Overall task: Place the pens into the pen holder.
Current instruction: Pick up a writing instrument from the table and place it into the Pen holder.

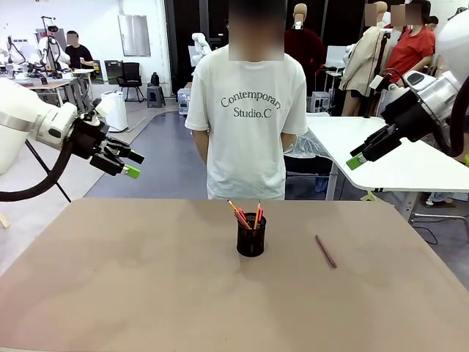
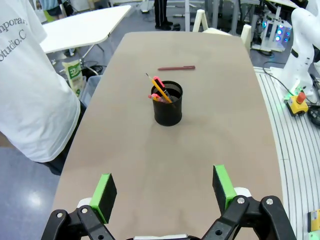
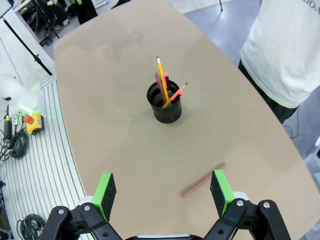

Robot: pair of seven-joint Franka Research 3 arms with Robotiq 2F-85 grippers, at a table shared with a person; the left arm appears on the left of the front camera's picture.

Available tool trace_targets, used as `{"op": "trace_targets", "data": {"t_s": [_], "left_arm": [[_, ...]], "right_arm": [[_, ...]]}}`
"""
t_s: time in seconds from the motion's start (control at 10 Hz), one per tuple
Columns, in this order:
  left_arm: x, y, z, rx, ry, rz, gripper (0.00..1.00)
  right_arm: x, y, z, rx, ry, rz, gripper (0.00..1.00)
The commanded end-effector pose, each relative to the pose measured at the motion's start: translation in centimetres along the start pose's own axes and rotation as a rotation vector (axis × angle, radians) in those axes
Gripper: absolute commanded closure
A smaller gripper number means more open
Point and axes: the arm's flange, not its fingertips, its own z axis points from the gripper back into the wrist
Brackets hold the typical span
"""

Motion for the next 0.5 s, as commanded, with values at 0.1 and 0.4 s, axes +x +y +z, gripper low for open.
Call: {"op": "trace_targets", "data": {"t_s": [0.1,0.4], "left_arm": [[0.0,-0.1,0.0,-0.004,0.000,0.008,0.00],[0.0,-0.1,0.0,-0.004,0.000,0.008,0.00]], "right_arm": [[0.0,0.0,0.0,0.000,0.000,0.000,0.00],[1.4,-3.2,-3.4,-0.041,0.095,-0.192,0.00]]}}
